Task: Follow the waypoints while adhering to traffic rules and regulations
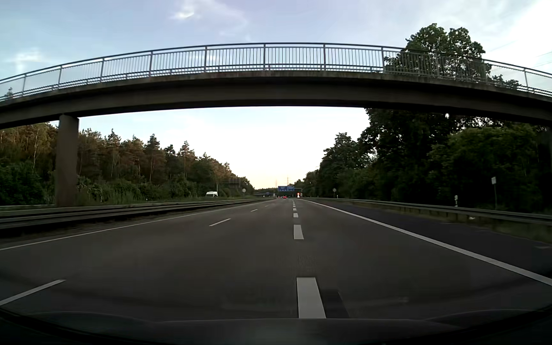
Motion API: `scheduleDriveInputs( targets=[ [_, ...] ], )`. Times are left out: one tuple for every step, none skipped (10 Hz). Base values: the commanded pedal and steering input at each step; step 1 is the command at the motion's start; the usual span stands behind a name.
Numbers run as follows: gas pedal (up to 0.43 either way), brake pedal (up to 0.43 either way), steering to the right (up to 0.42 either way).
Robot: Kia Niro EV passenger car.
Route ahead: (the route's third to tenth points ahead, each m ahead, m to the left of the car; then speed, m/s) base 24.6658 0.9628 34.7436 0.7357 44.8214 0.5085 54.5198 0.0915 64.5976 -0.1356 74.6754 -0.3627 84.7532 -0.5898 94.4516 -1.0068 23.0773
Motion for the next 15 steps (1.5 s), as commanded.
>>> scheduleDriveInputs(
  targets=[
    [0.169, 0.000, 0.001],
    [0.169, 0.000, 0.004],
    [0.169, 0.000, 0.004],
    [0.157, 0.000, 0.004],
    [0.157, 0.000, 0.004],
    [0.157, 0.000, 0.005],
    [0.157, 0.000, 0.004],
    [0.157, 0.000, 0.004],
    [0.157, 0.000, 0.004],
    [0.157, 0.000, 0.003],
    [0.157, 0.000, 0.004],
    [0.157, 0.000, 0.004],
    [0.157, 0.000, 0.003],
    [0.157, 0.000, 0.003],
    [0.157, 0.000, 0.003]
  ],
)
